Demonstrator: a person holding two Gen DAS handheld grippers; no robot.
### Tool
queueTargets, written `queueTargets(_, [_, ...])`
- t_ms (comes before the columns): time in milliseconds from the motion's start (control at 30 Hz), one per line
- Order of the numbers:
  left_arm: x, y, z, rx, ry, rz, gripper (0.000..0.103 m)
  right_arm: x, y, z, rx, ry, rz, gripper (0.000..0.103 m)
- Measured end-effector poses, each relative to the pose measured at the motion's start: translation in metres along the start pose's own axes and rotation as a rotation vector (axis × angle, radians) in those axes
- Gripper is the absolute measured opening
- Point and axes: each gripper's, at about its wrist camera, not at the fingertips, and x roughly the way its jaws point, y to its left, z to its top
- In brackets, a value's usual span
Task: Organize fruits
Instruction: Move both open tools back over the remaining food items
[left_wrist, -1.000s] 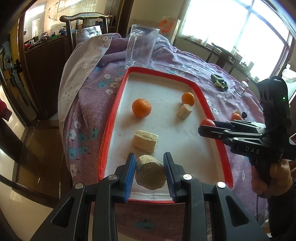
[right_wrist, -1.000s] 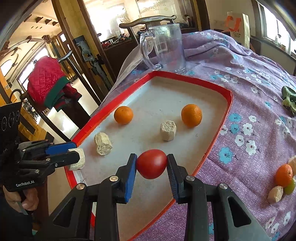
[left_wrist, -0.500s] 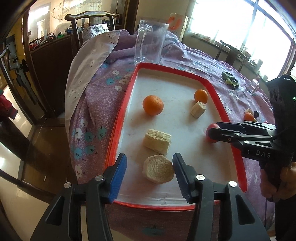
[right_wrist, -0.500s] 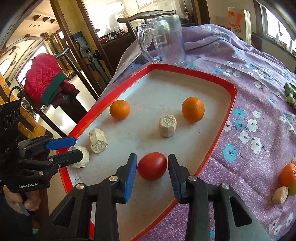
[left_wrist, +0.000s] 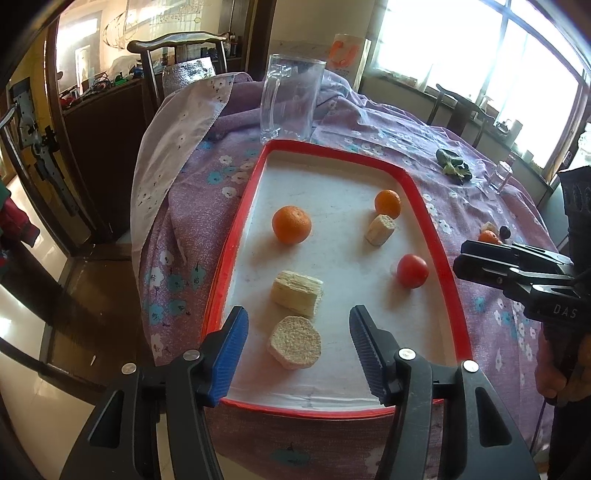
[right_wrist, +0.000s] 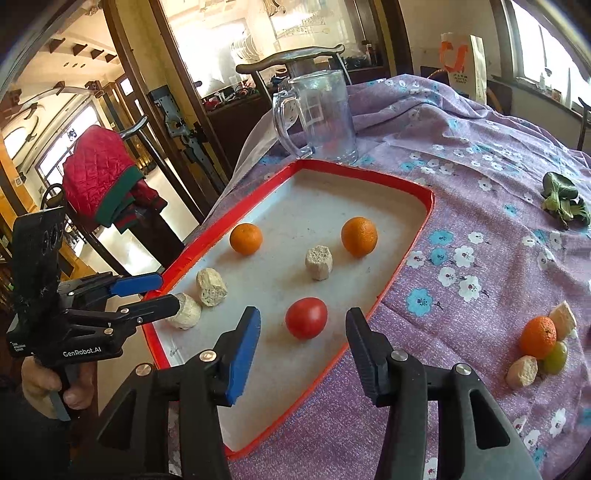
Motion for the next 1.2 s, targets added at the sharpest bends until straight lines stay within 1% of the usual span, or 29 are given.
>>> queueTargets(267, [-0.005,-0.014,0.004,0.029,-0.004,-0.020,0.057,-0.022,-0.015,-0.013,0.028,-0.015,-0.029,0.050])
queueTargets(500, [-0.006,-0.034,0.007,0.062,-0.010,-0.052,0.057,-0.046,-0.037,-0.028,0.064,-0.033,-0.066,0.050])
queueTargets(933, [0.009,-0.099,0.019,0.176,-0.010,-0.163,0.057,-0.096,-0.099,-0.068,0.180,-0.064,-0.172,0.050])
queueTargets(1200, [0.028,-0.143,0.024,0.261,0.013,-0.220,0.057,-0.124,-0.136,-0.090,0.258,-0.090,-0.241,0.050])
